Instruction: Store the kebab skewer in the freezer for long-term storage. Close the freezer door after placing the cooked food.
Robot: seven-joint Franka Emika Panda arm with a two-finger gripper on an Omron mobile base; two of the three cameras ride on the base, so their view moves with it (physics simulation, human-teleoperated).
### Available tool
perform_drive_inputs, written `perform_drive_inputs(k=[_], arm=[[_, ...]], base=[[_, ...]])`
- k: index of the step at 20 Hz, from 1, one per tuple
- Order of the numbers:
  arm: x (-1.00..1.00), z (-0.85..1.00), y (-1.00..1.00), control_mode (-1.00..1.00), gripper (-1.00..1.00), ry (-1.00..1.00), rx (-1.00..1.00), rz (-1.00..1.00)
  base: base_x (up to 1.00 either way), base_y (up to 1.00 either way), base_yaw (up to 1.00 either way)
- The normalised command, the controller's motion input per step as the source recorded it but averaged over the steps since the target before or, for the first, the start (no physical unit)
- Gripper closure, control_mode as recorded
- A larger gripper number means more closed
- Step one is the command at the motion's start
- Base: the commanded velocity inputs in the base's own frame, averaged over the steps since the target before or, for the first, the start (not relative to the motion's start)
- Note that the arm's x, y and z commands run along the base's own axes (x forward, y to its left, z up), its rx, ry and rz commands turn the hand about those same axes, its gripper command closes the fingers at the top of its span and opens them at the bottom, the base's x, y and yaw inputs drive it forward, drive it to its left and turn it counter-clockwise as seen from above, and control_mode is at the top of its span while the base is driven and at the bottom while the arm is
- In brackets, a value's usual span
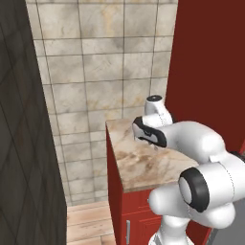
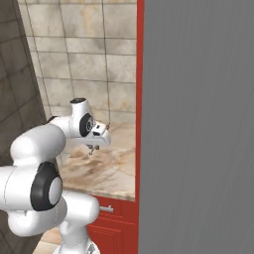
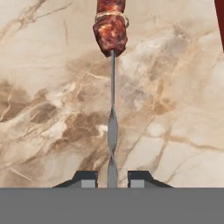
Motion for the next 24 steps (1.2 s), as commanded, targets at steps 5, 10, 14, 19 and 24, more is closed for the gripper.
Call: perform_drive_inputs(k=[5,10,14,19,24], arm=[[-0.55,1.0,0.0,-1.0,1.0,0.08,0.0,-0.06],[-0.77,1.0,0.0,-1.0,1.0,0.0,0.0,0.0],[-0.86,1.0,0.0,-1.0,1.0,0.0,0.0,0.0],[-0.8,1.0,0.01,-1.0,1.0,-0.06,0.07,0.0],[-0.62,0.86,0.01,-1.0,1.0,-0.02,0.14,0.01]], base=[[0.0,0.0,0.0],[0.0,0.0,0.0],[0.0,0.0,0.0],[0.0,0.0,0.0],[0.0,0.0,0.0]])
